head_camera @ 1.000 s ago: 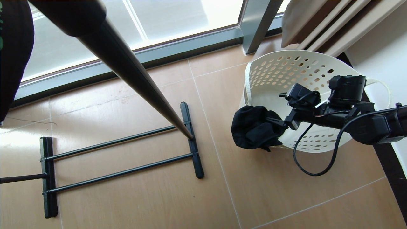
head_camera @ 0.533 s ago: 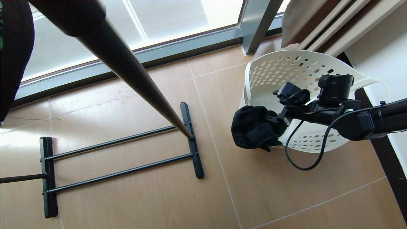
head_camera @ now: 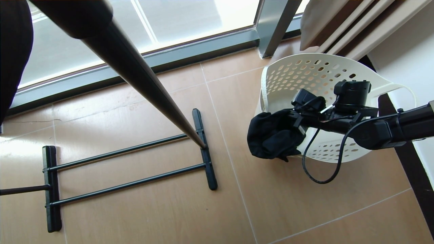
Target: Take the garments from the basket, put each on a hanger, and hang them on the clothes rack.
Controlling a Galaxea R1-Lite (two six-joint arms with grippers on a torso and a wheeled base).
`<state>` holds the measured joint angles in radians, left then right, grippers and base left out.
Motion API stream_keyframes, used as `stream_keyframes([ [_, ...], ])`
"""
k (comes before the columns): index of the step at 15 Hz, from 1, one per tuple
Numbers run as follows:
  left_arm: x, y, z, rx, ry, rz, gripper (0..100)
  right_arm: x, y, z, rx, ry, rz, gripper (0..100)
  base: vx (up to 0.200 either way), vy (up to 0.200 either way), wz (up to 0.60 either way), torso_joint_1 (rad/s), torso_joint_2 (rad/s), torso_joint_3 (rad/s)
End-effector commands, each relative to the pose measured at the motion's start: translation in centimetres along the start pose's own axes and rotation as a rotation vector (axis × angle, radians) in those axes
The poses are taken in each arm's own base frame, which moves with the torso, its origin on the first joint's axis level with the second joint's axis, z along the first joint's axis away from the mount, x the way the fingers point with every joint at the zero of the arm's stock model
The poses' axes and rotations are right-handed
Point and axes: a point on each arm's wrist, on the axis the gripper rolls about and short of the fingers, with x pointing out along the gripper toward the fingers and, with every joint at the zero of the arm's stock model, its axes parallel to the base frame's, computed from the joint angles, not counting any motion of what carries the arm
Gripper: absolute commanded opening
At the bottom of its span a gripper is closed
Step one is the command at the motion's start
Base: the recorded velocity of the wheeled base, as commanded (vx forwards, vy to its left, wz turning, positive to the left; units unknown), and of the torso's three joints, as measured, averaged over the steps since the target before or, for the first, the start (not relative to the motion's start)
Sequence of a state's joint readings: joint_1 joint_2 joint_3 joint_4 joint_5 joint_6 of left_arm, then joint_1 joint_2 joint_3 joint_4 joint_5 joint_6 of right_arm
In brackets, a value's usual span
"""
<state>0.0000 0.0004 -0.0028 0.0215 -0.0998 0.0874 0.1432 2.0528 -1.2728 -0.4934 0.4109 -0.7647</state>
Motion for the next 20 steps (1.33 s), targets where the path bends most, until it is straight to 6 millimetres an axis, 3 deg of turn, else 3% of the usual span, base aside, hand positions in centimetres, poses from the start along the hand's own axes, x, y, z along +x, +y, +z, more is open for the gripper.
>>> stream_keyframes([
  [1,0.0,0.0,0.0,0.0,-0.001,0.0,100,-1.7,-0.8,1.7,-0.004,-0.022,-0.042,0,0.0,0.0,0.0,0.0,0.0,0.0],
  [6,0.0,0.0,0.0,0.0,-0.001,0.0,100,-9.5,0.1,6.0,0.056,-0.066,-0.116,0,0.0,0.0,0.0,0.0,0.0,0.0],
  [11,0.0,0.0,0.0,0.003,-0.001,0.0,100,-17.2,4.5,10.7,0.054,-0.195,-0.107,0,0.0,0.0,0.0,0.0,0.0,0.0],
  [12,0.0,0.0,0.0,0.002,-0.001,0.0,100,-19.9,6.0,11.7,0.066,-0.251,-0.098,0,0.0,0.0,0.0,0.0,0.0,0.0],
  [16,0.0,0.0,0.0,0.001,0.001,-0.003,100,-25.0,9.3,10.8,0.128,-0.293,-0.1,0,0.0,0.0,0.0,0.0,0.0,0.0],
  [20,0.0,0.0,0.0,0.003,0.0,-0.005,100,-25.4,10.2,9.9,0.166,-0.273,-0.078,0,0.0,0.0,0.0,0.0,0.0,0.0],
])
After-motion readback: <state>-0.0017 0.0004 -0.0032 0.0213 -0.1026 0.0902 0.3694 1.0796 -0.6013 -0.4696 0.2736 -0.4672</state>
